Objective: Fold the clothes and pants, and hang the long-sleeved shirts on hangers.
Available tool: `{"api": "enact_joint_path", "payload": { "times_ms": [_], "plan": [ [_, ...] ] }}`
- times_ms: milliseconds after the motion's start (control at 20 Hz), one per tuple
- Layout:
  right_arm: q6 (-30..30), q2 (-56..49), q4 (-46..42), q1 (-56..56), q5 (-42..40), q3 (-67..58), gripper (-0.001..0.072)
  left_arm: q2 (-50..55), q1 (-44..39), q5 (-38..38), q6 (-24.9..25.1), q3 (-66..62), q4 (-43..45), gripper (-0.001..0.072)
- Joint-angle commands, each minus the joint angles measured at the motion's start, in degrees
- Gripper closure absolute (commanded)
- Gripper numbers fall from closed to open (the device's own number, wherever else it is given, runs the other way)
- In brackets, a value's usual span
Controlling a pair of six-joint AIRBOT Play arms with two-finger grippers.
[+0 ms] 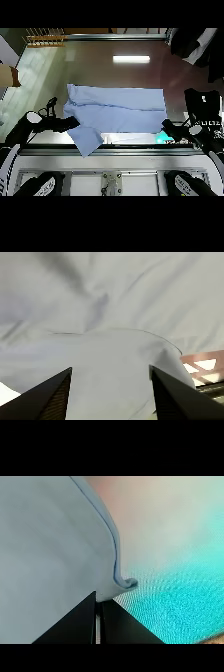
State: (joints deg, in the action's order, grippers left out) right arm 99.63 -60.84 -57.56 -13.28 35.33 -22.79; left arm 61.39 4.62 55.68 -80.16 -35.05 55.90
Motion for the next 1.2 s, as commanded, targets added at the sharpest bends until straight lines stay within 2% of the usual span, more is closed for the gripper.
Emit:
{"api": "enact_joint_path", "payload": {
  "times_ms": [0,100,300,550,650,800,1050,1100,1150],
  "plan": [
    [-3.52,0.24,0.42,0.63,0.17,-0.15,0.0700,-0.76,4.37,2.01,-4.33,1.25,5.09,0.0205],
    [-3.87,0.46,0.42,0.63,0.76,-0.15,0.0699,-2.58,7.02,2.21,-6.27,4.76,8.17,0.0206],
    [-3.85,0.46,0.46,0.63,0.72,-0.17,0.0699,-3.45,8.46,-1.38,-6.21,11.50,4.50,0.0206],
    [-3.85,0.46,0.87,0.63,0.70,-0.20,0.0700,-3.45,-0.81,-3.23,-6.34,13.05,2.40,0.0205],
    [-3.85,0.46,0.87,0.63,0.70,-0.20,0.0699,-3.45,-4.24,-4.59,-8.11,13.05,2.40,0.0206],
    [-3.87,0.46,0.87,0.63,0.72,-0.20,0.0700,-3.45,-7.69,-6.29,-10.27,12.92,2.36,0.0206],
    [-3.87,0.48,0.87,0.63,0.83,-0.20,0.0700,-3.45,-12.04,-6.78,-11.10,12.92,2.45,0.0227],
    [-3.87,0.46,0.85,0.63,1.18,-0.24,0.0700,-3.45,-12.13,-7.26,-12.15,12.92,2.58,0.0377],
    [-3.91,0.46,0.83,0.61,1.77,-0.46,0.0700,-3.48,-11.96,-7.96,-12.24,12.90,2.64,0.0623]
  ]
}}
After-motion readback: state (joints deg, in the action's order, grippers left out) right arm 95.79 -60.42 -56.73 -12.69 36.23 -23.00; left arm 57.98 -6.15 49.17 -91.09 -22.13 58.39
